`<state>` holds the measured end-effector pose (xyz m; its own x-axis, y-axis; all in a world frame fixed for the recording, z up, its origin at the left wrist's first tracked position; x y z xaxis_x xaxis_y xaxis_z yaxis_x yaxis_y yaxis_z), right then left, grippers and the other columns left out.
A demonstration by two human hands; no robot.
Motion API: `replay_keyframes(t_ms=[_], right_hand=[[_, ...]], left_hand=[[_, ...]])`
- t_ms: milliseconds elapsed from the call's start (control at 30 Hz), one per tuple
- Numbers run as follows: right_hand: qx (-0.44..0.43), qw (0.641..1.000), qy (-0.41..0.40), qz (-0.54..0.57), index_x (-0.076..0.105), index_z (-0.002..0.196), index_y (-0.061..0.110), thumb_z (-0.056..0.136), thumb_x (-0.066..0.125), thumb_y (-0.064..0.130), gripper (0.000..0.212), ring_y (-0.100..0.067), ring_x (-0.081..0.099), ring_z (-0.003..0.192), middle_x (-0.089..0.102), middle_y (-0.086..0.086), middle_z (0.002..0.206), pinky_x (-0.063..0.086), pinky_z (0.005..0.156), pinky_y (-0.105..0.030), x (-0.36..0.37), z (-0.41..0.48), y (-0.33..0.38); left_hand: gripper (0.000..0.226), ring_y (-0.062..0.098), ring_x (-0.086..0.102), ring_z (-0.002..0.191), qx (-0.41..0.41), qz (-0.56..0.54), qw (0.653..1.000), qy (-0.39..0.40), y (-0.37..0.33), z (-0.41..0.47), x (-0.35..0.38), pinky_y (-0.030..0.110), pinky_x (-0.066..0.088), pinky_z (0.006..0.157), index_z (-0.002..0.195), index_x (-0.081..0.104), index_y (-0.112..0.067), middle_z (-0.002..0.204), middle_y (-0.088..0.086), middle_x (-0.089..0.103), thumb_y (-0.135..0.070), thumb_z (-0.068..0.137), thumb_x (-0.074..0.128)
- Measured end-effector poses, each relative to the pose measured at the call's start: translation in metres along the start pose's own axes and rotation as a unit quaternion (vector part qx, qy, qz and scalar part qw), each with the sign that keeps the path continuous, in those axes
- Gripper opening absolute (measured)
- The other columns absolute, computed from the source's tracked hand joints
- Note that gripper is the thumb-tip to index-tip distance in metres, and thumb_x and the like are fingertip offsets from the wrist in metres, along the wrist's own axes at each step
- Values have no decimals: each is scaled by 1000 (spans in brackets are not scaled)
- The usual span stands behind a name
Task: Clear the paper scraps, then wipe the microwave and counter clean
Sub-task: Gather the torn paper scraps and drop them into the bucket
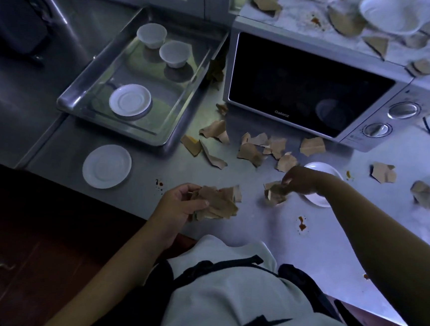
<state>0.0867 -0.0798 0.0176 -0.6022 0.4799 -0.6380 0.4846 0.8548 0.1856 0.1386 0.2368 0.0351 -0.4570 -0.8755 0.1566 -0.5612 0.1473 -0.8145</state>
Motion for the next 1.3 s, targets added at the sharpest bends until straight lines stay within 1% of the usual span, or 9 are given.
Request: replay_keyframes(t_ms=[100,167,367,600,733,867,1033,1167,1300], right_hand=[[12,991,101,-92,59,136,9,92,68,27,48,-24,52,127,59,-7,136,39,101,-29,-10,4,5],[21,982,121,-142,59,135,7,91,69,28,50,-24,54,125,61,-9,134,41,102,-30,-7,10,9],[17,969,-18,-246,66,118,11,84,75,30,40,-28,57,112,60,-6,105,40,102,-44,3,35,10],[-31,976,-118,-179,55,131,26,81,75,20,54,-28,51,122,58,-5,127,36,107,-49,20,54,-1],[-46,986,-92,-131,47,139,29,71,82,23,77,-29,48,127,56,-4,133,31,107,-53,20,57,-8],[-57,986,-57,-147,45,141,33,68,84,21,84,-32,48,126,56,-4,134,36,106,-55,17,57,-16],[-92,976,-118,-160,48,141,29,82,75,27,65,-31,52,120,54,-9,133,40,99,-46,26,57,-21],[-129,972,-154,-123,54,135,22,92,64,31,44,-28,58,106,56,-12,124,40,79,-29,39,58,-23],[-104,980,-135,-102,61,126,14,93,64,21,34,-26,61,100,61,-13,118,38,73,-24,46,60,-23]], left_hand=[[19,17,69,75,-4,-9,1000,-16,1,-3,-5,28,56,64,95,68,-8,89,5,74,7,84,67],[19,16,68,75,-4,-15,999,-29,2,-6,-9,28,55,64,95,68,-9,87,4,73,7,84,67],[20,18,69,78,-8,-34,997,-67,11,-14,-24,33,55,72,98,68,-8,86,2,74,6,84,66],[20,17,71,79,-14,-50,994,-92,20,-19,-30,32,58,72,96,69,-9,88,3,75,7,84,66],[21,19,70,81,-15,-62,993,-104,21,-21,-31,33,59,74,98,68,-8,91,6,74,8,84,66],[21,21,69,81,-17,-64,992,-109,19,-23,-28,36,56,77,99,67,-6,91,6,73,9,84,65],[23,25,66,88,-25,-53,993,-101,19,-23,-25,35,55,77,107,64,-1,101,14,69,8,85,65],[27,28,66,91,-26,-42,994,-96,20,-22,-25,36,56,79,112,62,5,104,17,69,9,86,64],[26,24,68,87,-25,-41,994,-94,22,-21,-26,33,57,75,111,63,3,100,13,71,9,85,64]])
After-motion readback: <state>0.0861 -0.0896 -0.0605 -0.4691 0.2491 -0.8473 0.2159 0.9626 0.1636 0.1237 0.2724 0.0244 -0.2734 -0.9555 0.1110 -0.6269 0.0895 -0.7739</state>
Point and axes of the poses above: each hand's wrist, its own z-axis towards the middle knuckle, its own x-axis out of the palm, y = z × x, the point moved 1 cm from there along z, towards the middle knuckle
